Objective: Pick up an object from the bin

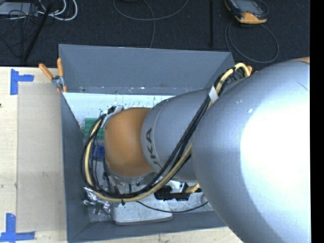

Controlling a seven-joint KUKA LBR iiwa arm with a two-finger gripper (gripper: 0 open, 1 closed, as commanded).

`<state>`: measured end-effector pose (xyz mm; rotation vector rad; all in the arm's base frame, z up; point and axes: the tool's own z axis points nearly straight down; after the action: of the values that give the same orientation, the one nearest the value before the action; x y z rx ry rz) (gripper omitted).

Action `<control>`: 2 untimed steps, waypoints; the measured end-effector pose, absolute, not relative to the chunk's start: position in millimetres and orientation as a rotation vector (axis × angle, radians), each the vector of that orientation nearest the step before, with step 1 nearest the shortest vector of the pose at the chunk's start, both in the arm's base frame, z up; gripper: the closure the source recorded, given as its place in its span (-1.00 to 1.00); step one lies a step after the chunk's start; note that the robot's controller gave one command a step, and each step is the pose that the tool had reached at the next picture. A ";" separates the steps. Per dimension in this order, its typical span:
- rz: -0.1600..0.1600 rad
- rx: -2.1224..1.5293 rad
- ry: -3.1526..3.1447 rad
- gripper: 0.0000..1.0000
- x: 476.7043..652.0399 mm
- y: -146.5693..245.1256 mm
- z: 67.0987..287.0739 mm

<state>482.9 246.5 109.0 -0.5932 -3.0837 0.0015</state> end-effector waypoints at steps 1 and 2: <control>0.001 -0.957 -2.990 -1.00 479.8 230.7 70.2; 0.000 -0.962 -2.988 -1.00 479.9 230.5 70.3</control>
Offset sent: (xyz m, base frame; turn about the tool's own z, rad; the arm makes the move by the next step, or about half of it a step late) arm -0.0032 -0.0162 -0.0390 0.2410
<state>479.9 230.5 70.3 -0.9624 -2.9875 -0.0004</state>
